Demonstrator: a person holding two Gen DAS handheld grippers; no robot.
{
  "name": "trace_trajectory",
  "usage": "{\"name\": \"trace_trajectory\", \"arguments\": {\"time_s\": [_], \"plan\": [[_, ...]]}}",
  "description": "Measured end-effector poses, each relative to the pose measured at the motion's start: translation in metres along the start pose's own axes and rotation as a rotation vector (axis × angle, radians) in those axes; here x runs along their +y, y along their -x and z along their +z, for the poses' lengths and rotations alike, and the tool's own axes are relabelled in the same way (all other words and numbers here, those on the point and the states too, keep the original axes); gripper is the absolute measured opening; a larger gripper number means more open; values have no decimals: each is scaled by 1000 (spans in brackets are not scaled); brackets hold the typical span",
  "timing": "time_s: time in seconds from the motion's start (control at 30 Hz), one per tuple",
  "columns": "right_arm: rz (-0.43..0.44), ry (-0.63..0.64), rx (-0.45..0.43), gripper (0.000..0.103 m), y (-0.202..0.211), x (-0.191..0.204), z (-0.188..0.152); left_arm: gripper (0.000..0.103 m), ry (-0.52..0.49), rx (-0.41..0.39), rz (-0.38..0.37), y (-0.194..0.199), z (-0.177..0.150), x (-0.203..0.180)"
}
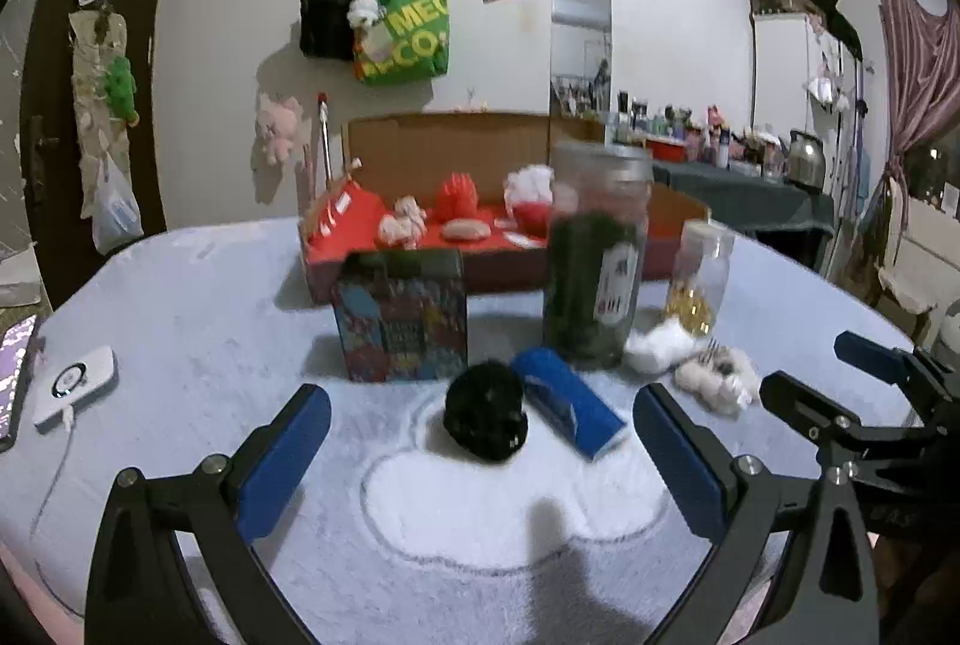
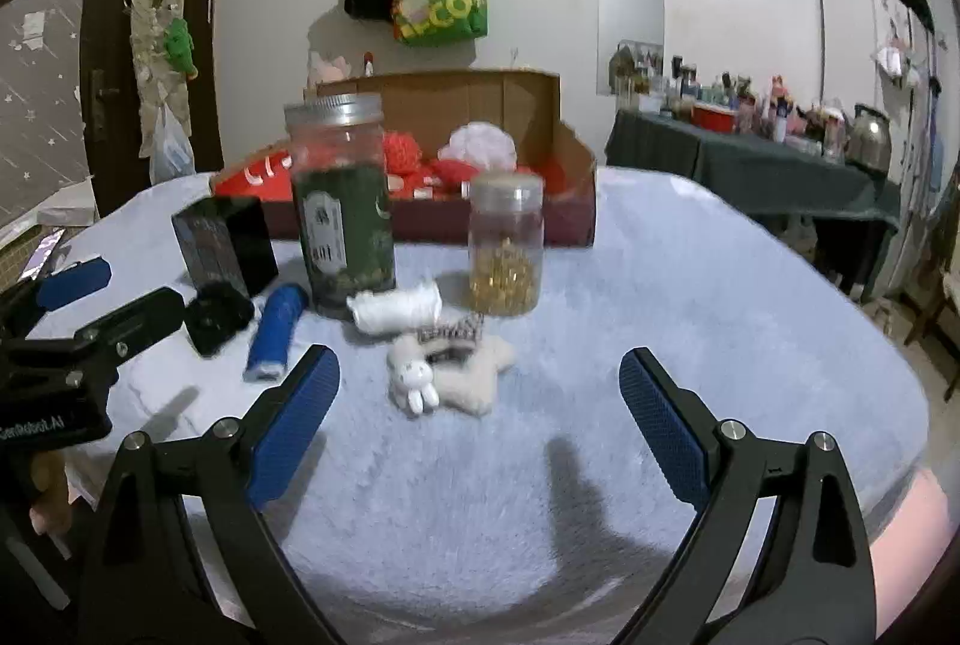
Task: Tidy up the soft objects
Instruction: 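Withdraw both tools from the box toward the black pom-pom and white bunny, then grasp the black pom-pom with the left tool while the right tool grasps the white plush bunny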
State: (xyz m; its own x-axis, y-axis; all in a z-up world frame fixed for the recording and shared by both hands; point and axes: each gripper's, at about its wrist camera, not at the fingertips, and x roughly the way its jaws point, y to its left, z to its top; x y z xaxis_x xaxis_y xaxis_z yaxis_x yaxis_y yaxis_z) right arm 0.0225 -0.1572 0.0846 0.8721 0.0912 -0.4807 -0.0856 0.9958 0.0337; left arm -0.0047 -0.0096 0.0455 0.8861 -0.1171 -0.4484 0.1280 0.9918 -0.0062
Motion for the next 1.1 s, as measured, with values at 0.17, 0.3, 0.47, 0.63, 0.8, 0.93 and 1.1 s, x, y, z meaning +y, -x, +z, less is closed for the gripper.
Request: {"name": "trace_trajectory", "arguments": {"time_s": [0.17,0.3,0.47,0.63,0.8,0.93,1.1], "plan": [[-1,-4,33,96,-10,0,-5,103,14,40,-2,-9,-6,4],[3,-6,56,96,-16,-1,-6,103,26,65,-4,-15,-8,9],[16,-21,91,96,-26,-4,-7,103,34,102,-5,-21,-7,13],[26,-17,139,96,-39,-4,-4,103,41,162,-13,-31,-3,18],[35,9,167,96,-49,-1,3,99,44,193,-27,-39,5,21],[52,10,202,95,-60,-1,10,89,43,217,-40,-45,11,24],[74,21,215,65,-66,-1,14,52,43,261,-69,-58,13,26]]}}
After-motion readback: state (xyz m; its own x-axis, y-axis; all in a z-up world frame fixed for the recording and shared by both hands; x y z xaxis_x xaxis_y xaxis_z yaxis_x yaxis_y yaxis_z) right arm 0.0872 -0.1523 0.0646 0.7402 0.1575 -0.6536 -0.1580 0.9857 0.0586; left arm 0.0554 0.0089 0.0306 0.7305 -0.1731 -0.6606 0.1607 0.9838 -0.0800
